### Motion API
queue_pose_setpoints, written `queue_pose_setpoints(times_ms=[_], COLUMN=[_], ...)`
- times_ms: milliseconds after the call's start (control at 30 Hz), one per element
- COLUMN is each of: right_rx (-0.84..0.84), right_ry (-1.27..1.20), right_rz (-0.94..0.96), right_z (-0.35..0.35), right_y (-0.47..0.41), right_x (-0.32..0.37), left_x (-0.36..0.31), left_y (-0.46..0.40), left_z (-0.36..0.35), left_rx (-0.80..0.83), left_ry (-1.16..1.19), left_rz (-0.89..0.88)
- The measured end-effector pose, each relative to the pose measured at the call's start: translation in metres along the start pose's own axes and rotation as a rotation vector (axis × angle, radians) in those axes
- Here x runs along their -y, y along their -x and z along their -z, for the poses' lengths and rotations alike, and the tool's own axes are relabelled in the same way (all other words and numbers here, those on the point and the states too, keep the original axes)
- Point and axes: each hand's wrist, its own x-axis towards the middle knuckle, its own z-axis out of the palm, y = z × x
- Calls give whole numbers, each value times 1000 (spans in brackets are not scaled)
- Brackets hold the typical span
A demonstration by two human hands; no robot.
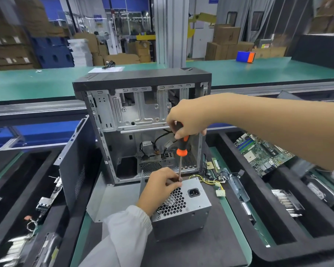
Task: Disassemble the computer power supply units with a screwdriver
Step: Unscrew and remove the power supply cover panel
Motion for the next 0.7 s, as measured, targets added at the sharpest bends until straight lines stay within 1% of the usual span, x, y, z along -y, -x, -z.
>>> queue_pose_setpoints(times_ms=[33, 200, 300, 367, 433, 500, 567, 633, 700], right_rx=[1, -45, -104, -86, -26, 32, 52, 48, 41], right_ry=[-6, -44, 18, 47, 29, 2, -7, 10, 47], right_rz=[2, 5, 0, -11, -12, -2, 14, 18, 23], right_z=[1, 5, 9, 11, 11, 8, 2, -3, -9], right_y=[1, 9, 15, 22, 28, 35, 40, 46, 50], right_x=[-1, -4, -4, -3, -1, 1, 2, 4, 5], left_x=[0, -2, -1, 0, -1, -5, -10, -12, -12], left_y=[0, 3, 9, 13, 18, 22, 26, 29, 30], left_z=[-1, -2, 4, 8, 10, 9, 2, -4, -6], left_rx=[-16, -107, -150, -200, -243, -215, -113, -23, 13], left_ry=[-40, -66, -96, -103, -32, 162, 287, 282, 267], left_rz=[0, 7, 30, 37, 42, 81, 110, 113, 99])
